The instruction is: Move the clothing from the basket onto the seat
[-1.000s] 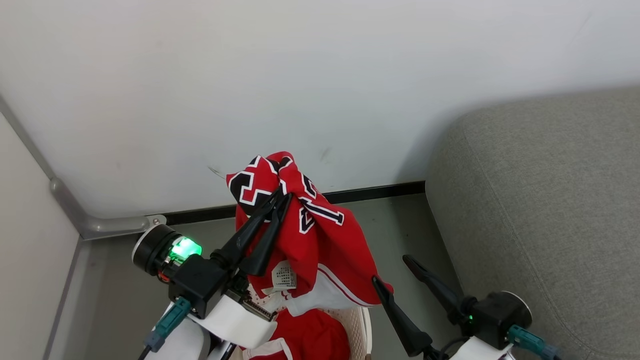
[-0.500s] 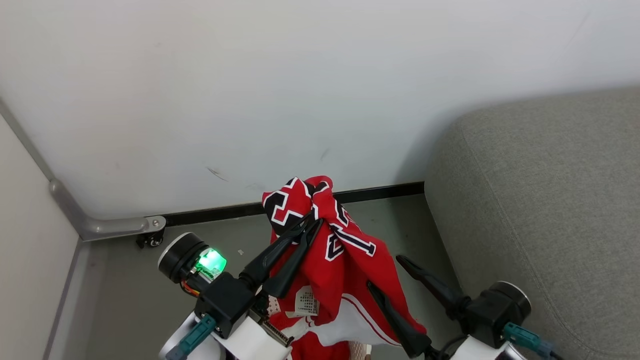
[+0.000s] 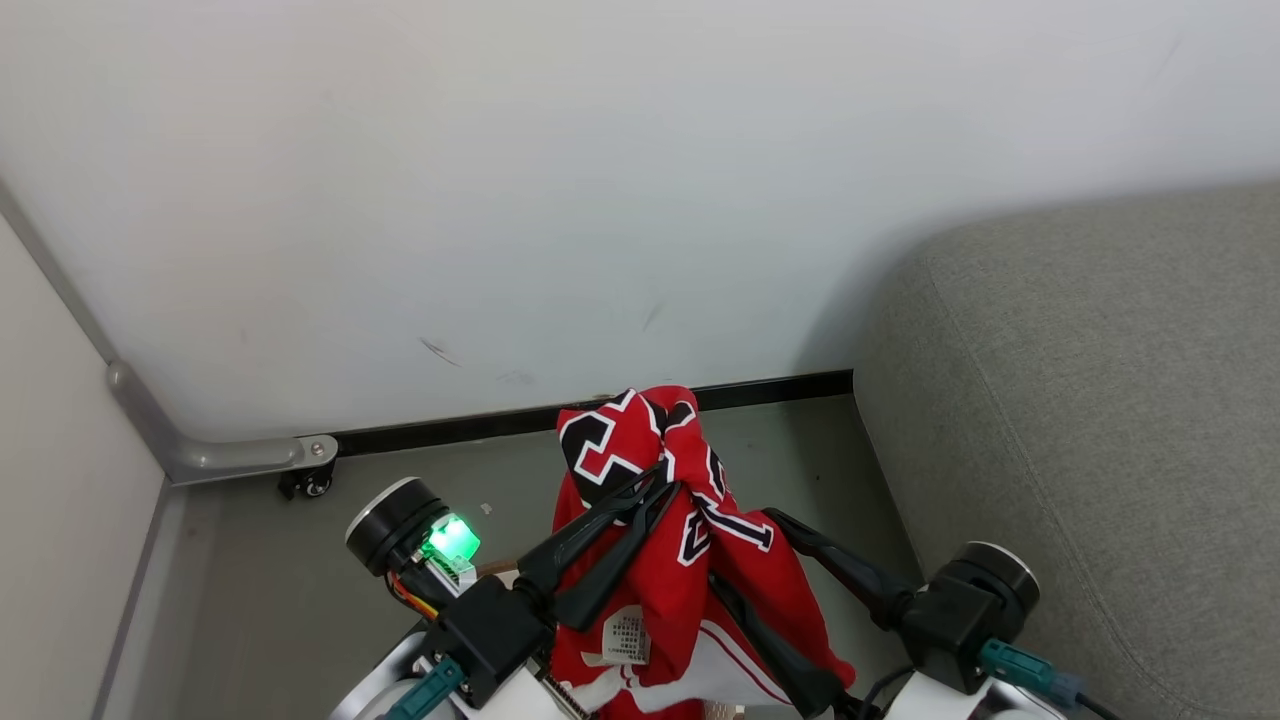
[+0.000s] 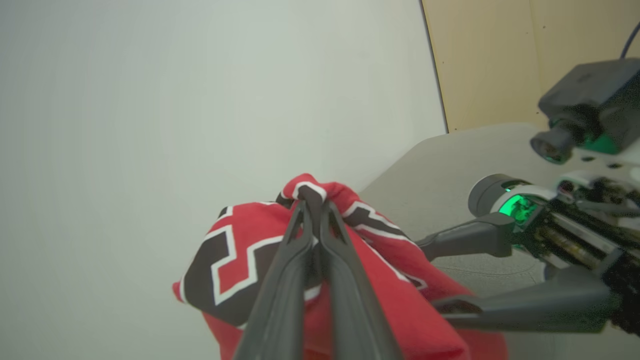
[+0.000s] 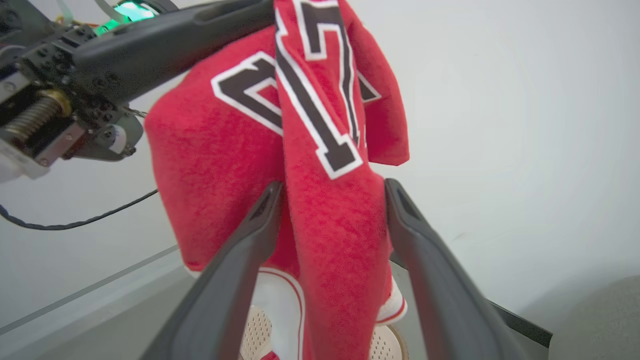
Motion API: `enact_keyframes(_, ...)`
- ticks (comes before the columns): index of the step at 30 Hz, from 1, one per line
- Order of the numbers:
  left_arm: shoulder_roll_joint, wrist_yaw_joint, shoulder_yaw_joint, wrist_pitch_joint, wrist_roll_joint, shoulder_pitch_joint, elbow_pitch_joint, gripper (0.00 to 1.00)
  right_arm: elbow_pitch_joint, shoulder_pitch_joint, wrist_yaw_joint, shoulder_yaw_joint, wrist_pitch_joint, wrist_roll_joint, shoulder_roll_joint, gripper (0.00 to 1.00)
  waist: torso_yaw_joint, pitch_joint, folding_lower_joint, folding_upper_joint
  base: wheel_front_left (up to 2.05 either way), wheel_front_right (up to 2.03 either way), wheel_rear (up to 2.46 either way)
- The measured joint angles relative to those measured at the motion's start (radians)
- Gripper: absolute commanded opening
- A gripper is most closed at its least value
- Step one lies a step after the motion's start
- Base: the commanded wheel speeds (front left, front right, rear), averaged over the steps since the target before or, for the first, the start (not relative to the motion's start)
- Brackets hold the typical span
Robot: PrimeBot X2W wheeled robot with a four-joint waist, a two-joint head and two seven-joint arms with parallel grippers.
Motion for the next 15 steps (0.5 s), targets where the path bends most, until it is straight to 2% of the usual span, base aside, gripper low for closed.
enact_keyframes(9, 0.023, 0.000, -0.054, 0.000, 0.000, -0.018, -0.013, 0.00, 0.018, -0.021, 0.000, 0.037, 0.000, 0.002, -0.006, 1.00, -0.003, -0.004, 0.0000, 0.0000, 0.00, 0.00, 0.00)
enact_keyframes(15, 0.044, 0.000, -0.101, 0.000, -0.007, -0.022, -0.017, 0.00, 0.057, -0.037, 0.000, 0.102, 0.000, -0.012, -0.037, 1.00, -0.006, -0.003, 0.0000, 0.0000, 0.00, 0.00, 0.00)
